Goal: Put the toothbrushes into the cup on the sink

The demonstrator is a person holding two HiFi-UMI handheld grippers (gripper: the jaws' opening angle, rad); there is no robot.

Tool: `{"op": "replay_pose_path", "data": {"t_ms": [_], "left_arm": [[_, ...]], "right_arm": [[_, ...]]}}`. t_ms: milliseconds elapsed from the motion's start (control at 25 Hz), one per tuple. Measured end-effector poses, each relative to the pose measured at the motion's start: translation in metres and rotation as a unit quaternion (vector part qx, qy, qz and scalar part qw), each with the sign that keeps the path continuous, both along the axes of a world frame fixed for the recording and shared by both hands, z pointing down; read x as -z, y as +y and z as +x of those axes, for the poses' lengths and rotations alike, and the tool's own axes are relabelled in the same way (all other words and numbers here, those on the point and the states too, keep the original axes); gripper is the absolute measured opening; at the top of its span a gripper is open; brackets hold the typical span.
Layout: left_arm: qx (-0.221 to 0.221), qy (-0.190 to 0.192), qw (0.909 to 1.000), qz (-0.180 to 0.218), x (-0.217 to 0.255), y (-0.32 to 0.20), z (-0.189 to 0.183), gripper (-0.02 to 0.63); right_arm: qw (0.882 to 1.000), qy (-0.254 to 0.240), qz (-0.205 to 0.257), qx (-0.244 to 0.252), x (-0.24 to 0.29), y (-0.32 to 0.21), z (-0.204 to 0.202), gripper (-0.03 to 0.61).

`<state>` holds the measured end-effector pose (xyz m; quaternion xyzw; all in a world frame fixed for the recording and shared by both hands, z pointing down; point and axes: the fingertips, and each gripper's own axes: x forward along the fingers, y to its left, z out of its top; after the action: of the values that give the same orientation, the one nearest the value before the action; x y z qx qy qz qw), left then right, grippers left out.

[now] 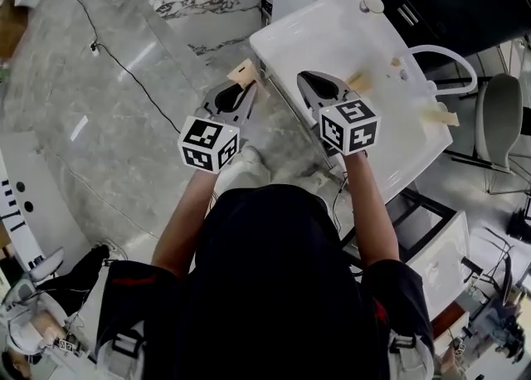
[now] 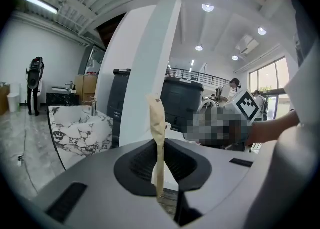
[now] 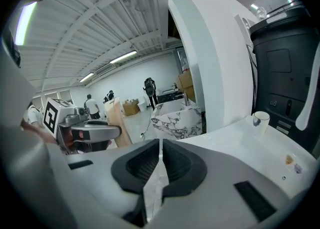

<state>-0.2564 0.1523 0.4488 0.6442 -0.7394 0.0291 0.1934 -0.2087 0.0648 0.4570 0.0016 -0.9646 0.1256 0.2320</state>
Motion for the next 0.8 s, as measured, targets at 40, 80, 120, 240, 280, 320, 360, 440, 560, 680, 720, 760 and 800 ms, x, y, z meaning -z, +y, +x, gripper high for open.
{"op": "replay_pose_path", "data": {"t_ms": [40, 80, 120, 240, 280, 320, 360, 440, 560, 680, 720, 760, 800], "left_arm": [[0.001, -0.001, 1.0000, 0.002, 0.001, 0.005, -0.007, 0.044], [0.002, -0.002, 1.0000, 0.004, 0.002, 0.009, -0.013, 0.044], [0.003, -0.003, 1.0000, 0.006, 0.002, 0.013, -0.019, 0.044], [0.009, -0.005, 0.9999, 0.007, 0.002, 0.026, -0.034, 0.044], [0.013, -0.004, 0.9999, 0.007, 0.001, 0.030, -0.038, 0.044], [0.017, -0.004, 0.9998, 0.008, 0.001, 0.034, -0.042, 0.044], [0.022, -0.003, 0.9997, 0.008, 0.001, 0.037, -0.045, 0.044], [0.028, -0.003, 0.9995, 0.011, 0.001, 0.041, -0.049, 0.044], [0.028, -0.003, 0.9995, 0.012, 0.001, 0.039, -0.050, 0.044], [0.020, -0.018, 0.9996, 0.008, 0.004, 0.033, -0.048, 0.044], [0.018, -0.026, 0.9995, 0.006, 0.005, 0.031, -0.048, 0.044], [0.017, -0.033, 0.9993, 0.003, 0.006, 0.028, -0.049, 0.044], [0.016, -0.038, 0.9992, 0.002, 0.007, 0.026, -0.050, 0.044]], "right_arm": [[1.000, 0.001, 0.001, 0.001, 0.000, 0.004, -0.006, 0.046], [1.000, 0.001, 0.001, 0.000, 0.000, 0.007, -0.013, 0.046], [1.000, 0.000, 0.000, 0.000, 0.001, 0.010, -0.019, 0.046], [1.000, -0.001, 0.001, 0.002, 0.003, 0.019, -0.035, 0.046], [1.000, 0.000, 0.002, 0.006, 0.003, 0.023, -0.039, 0.046], [1.000, 0.001, 0.003, 0.011, 0.002, 0.027, -0.042, 0.046], [1.000, 0.002, 0.005, 0.015, 0.002, 0.031, -0.045, 0.046], [1.000, 0.005, 0.005, 0.021, 0.000, 0.036, -0.049, 0.046], [1.000, 0.004, 0.000, 0.023, -0.001, 0.039, -0.053, 0.046], [1.000, 0.003, 0.000, 0.021, -0.001, 0.034, -0.055, 0.046], [1.000, 0.001, -0.002, 0.019, 0.000, 0.031, -0.056, 0.046], [1.000, -0.001, -0.004, 0.017, 0.000, 0.028, -0.057, 0.046], [1.000, -0.003, -0.007, 0.014, 0.001, 0.025, -0.058, 0.046]]}}
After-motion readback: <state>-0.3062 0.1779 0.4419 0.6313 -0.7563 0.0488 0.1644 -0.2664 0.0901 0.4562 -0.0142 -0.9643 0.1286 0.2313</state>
